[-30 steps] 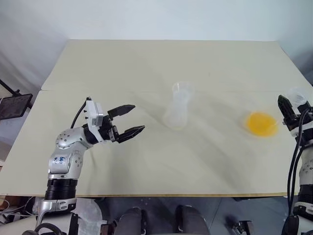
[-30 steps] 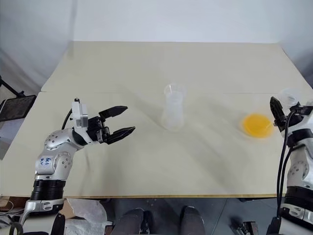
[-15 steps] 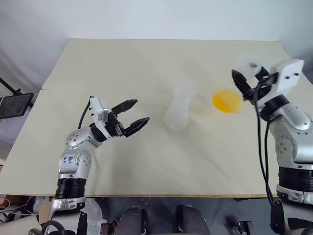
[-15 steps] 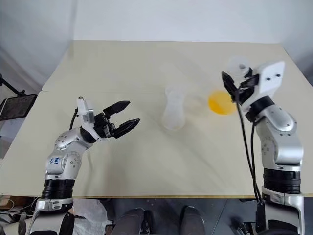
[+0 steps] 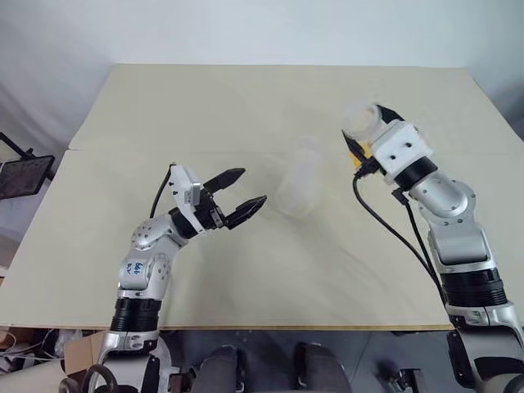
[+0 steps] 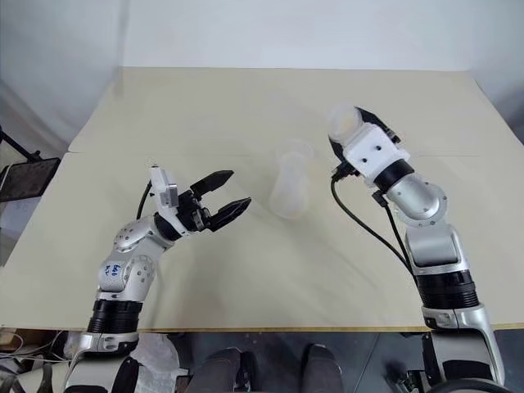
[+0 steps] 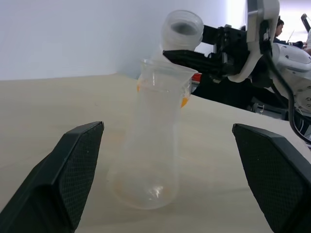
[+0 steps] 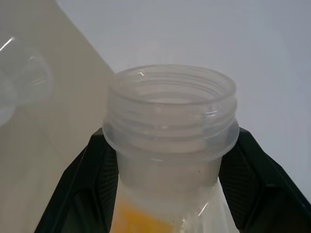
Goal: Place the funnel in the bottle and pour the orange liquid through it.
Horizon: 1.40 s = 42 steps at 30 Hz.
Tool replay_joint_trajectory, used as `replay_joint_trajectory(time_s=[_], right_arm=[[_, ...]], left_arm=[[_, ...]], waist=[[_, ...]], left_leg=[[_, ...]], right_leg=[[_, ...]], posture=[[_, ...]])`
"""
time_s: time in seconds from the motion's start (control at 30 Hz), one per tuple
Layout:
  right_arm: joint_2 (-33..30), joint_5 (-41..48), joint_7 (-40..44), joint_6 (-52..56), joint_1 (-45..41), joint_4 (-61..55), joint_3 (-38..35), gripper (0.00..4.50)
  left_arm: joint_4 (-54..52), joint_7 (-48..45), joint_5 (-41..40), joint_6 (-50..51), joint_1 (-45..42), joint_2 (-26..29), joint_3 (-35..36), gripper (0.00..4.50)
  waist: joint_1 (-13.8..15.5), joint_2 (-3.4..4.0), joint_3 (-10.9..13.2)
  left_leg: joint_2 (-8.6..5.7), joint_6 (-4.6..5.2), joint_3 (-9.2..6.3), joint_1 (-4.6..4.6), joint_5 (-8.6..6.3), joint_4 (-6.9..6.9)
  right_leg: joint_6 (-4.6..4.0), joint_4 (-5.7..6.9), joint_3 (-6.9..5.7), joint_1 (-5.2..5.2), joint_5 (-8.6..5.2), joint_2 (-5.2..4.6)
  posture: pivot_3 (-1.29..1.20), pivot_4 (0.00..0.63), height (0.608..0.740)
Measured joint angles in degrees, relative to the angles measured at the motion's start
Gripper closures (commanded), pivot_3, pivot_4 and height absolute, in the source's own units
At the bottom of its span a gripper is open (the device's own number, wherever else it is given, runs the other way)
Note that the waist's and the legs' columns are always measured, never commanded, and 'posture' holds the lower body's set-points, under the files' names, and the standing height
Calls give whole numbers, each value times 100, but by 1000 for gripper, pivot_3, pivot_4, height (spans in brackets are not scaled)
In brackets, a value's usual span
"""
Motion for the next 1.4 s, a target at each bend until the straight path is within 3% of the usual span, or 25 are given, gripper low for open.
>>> replay_joint_trajectory(time_s=[0.23,0.73,1.4], right_arm=[[-59,-1104,-241,-420,-199,54,326,2077],[-355,-2569,-765,-1343,-450,374,565,2077],[-549,-3444,-1414,-2070,-564,673,714,2077]], left_arm=[[-11,25,0,14,23,37,-40,0],[-24,60,4,14,32,12,-100,0],[-24,143,27,5,32,-92,-115,0]], waist=[[0,0,0],[-10,0,0],[-3,-1,1]], left_leg=[[0,-1,-4,-2,0,0],[2,-2,-5,-2,1,0],[2,-3,-8,-4,2,0]], right_leg=[[0,-1,-4,0,0,0],[0,-2,-6,0,0,1],[0,-3,-6,1,0,0]], posture=[[0,150,740],[0,150,740],[0,150,740]])
